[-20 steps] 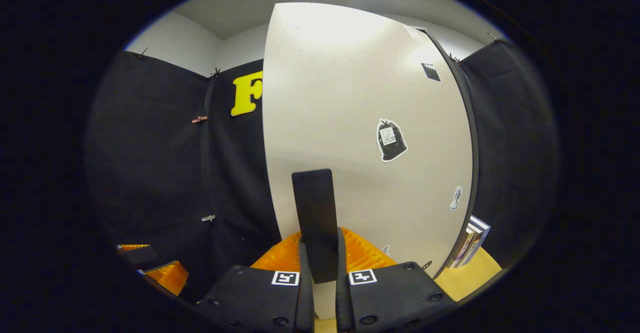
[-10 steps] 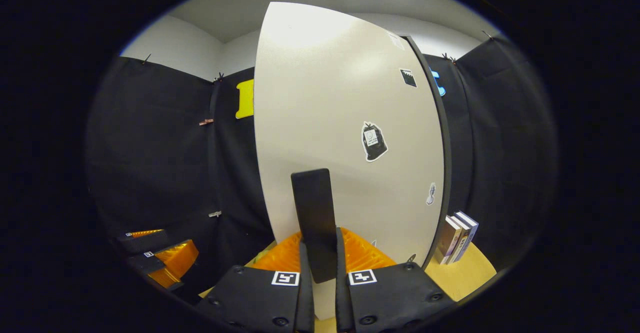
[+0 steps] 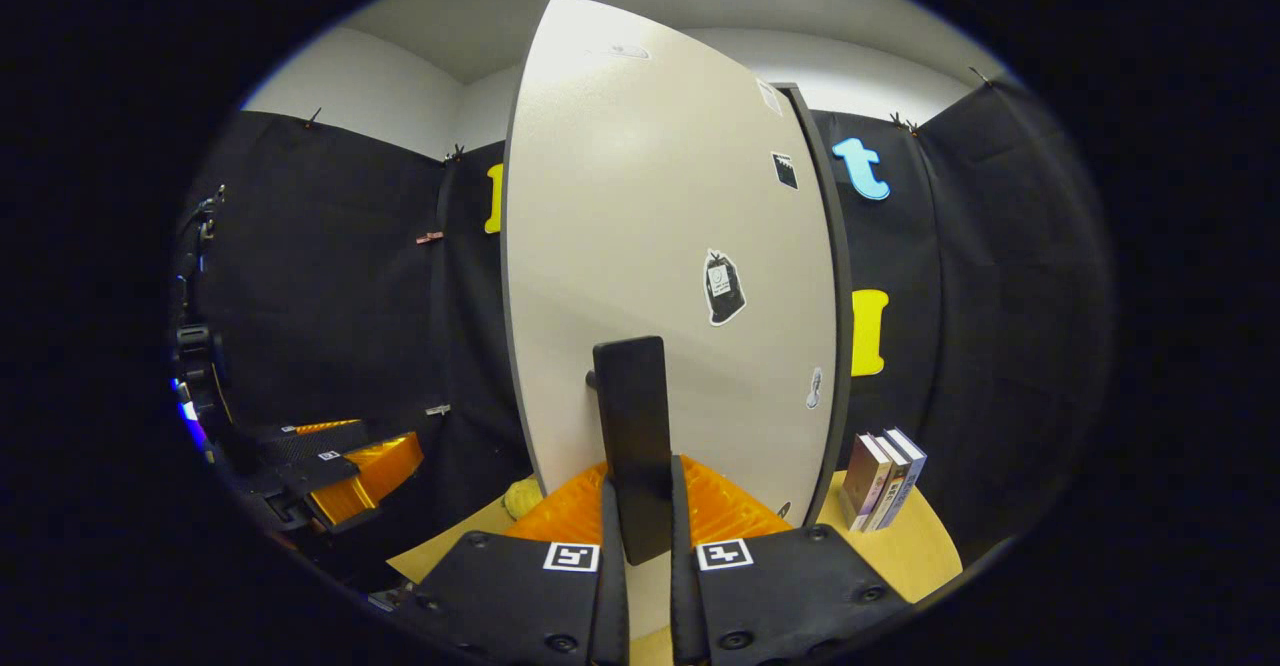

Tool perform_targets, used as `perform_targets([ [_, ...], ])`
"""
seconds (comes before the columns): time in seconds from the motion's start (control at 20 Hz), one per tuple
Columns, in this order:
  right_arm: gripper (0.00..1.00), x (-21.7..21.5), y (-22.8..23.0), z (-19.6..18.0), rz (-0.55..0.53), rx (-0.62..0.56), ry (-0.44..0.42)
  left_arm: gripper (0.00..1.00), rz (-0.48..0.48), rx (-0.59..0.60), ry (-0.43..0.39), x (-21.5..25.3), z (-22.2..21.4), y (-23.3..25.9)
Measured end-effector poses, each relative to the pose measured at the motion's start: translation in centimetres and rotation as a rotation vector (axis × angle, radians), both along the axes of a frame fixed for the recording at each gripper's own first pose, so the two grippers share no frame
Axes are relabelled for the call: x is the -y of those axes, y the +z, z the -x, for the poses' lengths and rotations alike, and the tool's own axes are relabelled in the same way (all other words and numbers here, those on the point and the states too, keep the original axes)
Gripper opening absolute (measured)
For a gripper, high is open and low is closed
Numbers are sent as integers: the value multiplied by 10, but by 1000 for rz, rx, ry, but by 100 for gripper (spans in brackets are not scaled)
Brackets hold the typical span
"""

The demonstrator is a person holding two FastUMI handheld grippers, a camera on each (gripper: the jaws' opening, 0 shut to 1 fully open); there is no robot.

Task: Open the cabinet door with the right hand, grasp the bottle in the cabinet with the left hand and place it on the coaster, then close the cabinet door with the right hand.

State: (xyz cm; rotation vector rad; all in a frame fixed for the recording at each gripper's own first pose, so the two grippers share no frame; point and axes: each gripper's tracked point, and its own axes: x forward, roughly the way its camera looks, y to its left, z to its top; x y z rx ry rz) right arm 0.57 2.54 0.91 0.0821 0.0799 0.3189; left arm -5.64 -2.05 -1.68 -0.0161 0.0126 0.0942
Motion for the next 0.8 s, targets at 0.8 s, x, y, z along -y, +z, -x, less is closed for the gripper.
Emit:
perform_targets([
  [0.8,19,114,8,24,-24,9,-156,92,-12,8,-139,112,-19,10],
])
